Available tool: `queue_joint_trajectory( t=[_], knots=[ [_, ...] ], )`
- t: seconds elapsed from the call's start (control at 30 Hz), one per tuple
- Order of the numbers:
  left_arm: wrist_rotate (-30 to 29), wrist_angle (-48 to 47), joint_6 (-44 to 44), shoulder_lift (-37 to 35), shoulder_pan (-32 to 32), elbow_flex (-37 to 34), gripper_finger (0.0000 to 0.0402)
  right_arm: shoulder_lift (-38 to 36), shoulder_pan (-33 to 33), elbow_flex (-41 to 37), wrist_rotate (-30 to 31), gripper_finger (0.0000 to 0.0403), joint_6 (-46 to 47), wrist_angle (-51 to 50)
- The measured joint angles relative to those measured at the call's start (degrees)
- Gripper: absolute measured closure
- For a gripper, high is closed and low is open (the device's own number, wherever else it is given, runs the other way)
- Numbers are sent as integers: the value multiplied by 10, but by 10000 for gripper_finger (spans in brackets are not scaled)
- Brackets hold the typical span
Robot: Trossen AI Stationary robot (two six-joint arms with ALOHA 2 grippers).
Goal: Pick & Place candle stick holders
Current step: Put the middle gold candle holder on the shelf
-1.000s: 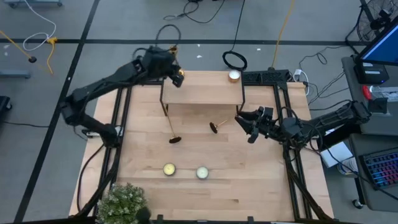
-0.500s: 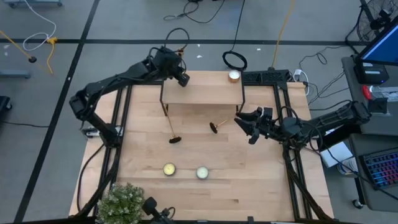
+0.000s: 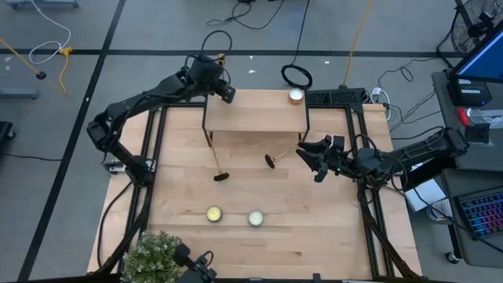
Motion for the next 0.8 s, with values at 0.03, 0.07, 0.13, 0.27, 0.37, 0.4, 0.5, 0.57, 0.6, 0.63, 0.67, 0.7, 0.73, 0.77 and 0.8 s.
queue_joint_trajectory(
  t=[0.03,0.07,0.13,0.27,0.37,0.4,0.5,0.57,0.6,0.63,0.67,0.7,0.73,0.77,0.8],
  knots=[
    [-5,-1,-3,0,0,-2,379,0,0,0,0,232,0,0],
    [-7,-2,-5,0,0,-4,378,0,0,0,0,232,0,0],
    [-7,0,-6,0,2,-7,381,0,0,0,0,232,0,0],
    [-7,4,-2,0,3,-17,385,0,0,0,0,232,0,0],
    [-8,8,-1,0,2,-29,385,0,0,0,0,232,0,0],
    [-13,11,-4,0,2,-35,384,0,0,0,0,232,0,0],
    [-18,22,-13,0,4,-51,380,0,0,0,0,232,0,0],
    [-17,29,-14,-1,5,-56,382,0,0,0,0,232,0,0],
    [-18,31,-12,-1,5,-57,384,0,0,0,0,232,0,0],
    [-18,33,-11,-1,5,-57,384,0,0,0,0,232,0,0],
    [-18,34,-10,-1,5,-57,384,0,0,0,0,232,0,0],
    [-18,36,-10,-1,5,-57,384,0,0,0,0,232,0,0],
    [-18,39,-10,-1,5,-58,384,0,0,0,0,232,0,0],
    [-18,40,-10,-2,5,-58,384,0,0,0,0,232,0,0],
    [-18,40,-8,-3,6,-58,384,0,0,0,0,232,0,0]
  ],
)
